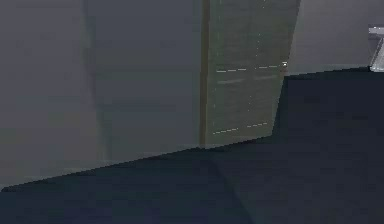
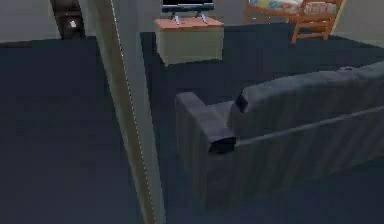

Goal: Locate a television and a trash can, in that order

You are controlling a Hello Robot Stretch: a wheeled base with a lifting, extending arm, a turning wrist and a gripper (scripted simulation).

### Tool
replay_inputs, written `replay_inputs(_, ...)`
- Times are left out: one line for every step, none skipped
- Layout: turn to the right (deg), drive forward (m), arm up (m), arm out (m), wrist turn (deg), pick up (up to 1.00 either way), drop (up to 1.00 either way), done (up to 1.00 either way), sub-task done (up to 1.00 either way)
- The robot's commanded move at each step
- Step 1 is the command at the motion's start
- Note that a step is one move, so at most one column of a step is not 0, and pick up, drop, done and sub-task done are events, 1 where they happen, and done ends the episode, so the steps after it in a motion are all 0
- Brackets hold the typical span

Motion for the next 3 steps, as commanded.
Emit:
replay_inputs(0.0, 0.25, 0.0, 0.0, 0.0, 0.0, 0.0, 0.0, 0.0)
replay_inputs(24.0, 0.0, 0.0, 0.0, 0.0, 0.0, 0.0, 0.0, 0.0)
replay_inputs(0.0, 0.45, 0.0, 0.0, 0.0, 0.0, 0.0, 0.0, 0.0)
